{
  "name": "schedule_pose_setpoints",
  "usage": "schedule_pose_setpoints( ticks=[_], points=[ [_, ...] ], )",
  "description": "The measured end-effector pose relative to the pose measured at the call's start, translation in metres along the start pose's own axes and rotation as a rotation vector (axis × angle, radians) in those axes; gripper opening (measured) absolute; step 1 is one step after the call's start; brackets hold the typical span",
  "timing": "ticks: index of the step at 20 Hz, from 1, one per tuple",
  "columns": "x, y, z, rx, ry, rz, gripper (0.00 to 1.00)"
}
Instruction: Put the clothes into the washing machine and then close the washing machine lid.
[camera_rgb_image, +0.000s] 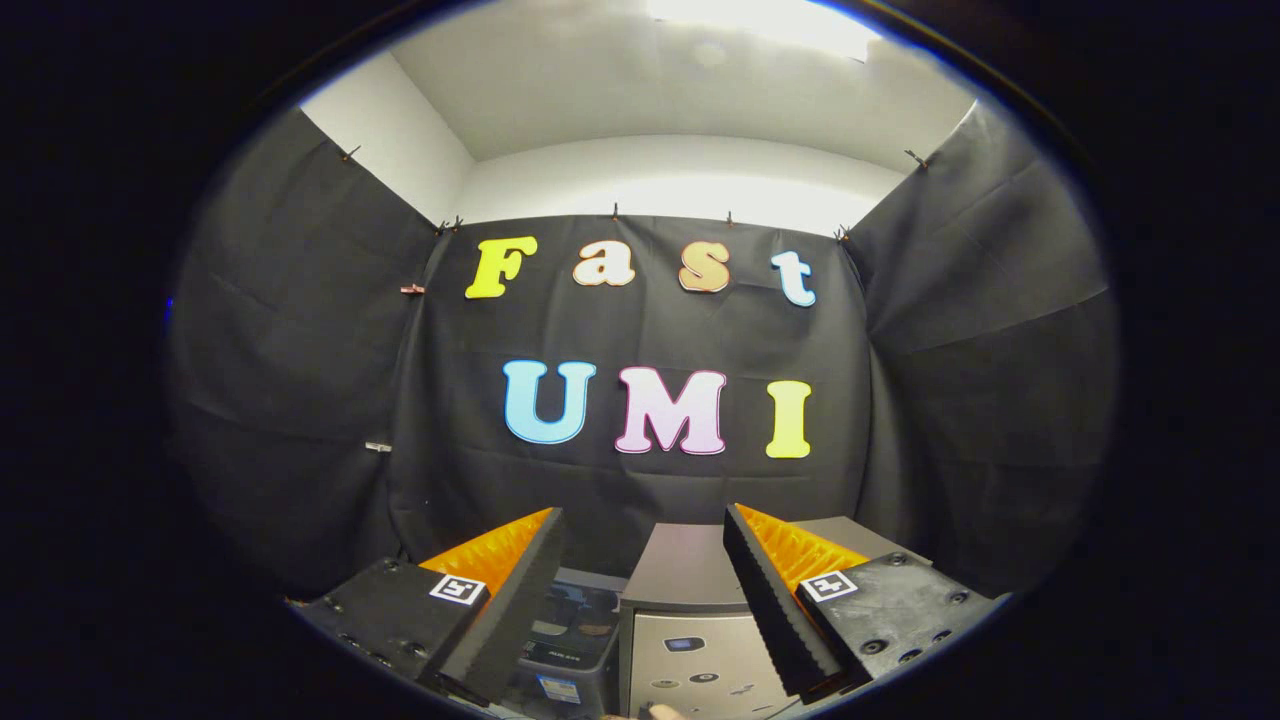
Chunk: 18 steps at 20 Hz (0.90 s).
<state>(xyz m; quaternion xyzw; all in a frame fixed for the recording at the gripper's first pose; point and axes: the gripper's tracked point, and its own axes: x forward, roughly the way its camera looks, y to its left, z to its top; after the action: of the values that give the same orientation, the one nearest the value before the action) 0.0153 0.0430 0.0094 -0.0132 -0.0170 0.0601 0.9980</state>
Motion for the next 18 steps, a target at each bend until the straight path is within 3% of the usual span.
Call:
schedule_pose_setpoints(
  ticks=[18],
  points=[
    [-0.0045,0.0015,0.0057,0.000,0.019,-0.002,0.98]
  ],
)
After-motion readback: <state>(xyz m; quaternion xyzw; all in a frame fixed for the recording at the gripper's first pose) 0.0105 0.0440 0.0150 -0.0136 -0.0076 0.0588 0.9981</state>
